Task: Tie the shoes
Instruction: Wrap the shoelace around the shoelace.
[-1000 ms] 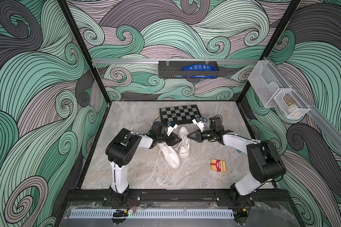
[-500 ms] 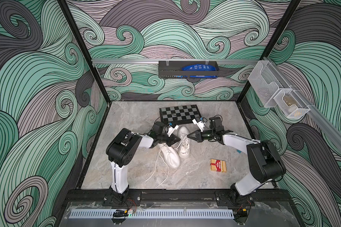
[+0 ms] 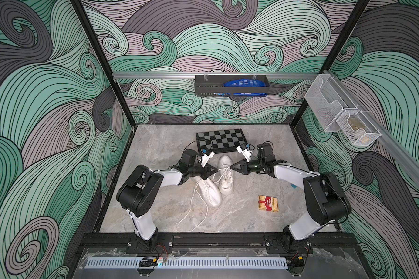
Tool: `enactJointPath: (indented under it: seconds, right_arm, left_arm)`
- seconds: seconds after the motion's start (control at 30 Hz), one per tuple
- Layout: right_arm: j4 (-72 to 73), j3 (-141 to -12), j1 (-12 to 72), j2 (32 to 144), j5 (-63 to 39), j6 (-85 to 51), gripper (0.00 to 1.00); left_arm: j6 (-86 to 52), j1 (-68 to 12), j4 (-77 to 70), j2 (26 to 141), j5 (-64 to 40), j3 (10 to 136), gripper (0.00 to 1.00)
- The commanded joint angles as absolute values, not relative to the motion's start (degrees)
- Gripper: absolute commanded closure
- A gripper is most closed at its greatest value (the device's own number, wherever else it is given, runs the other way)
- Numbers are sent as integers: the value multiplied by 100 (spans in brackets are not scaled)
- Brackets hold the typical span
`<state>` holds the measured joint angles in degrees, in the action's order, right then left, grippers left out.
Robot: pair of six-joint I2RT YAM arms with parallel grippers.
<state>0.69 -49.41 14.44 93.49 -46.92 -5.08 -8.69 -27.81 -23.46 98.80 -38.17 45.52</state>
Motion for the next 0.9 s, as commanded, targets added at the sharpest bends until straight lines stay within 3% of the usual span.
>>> enactJointPath:
  seconds: [0.0,0.3,0.5,0.87]
  right_arm:
    - [61,-4904,1414,9195,-4437,-487,100]
    - [238,-5005,1416,9239,-4117,-785,100]
    - [351,-5080,1424,9377,-4060,-964,100]
    - [364,-5211,1449,9539,-4051,-1011,100]
  left_arm:
    - [-1289,-2754,-2009,9326,-3406,4371,100]
    - [-1714,-3054,322,8345,-3102,4374,100]
    - [-1739,-3795,519,7786,-4073,4562,100]
    - [-1491,-4733,-341,9421,-4425,5691,100]
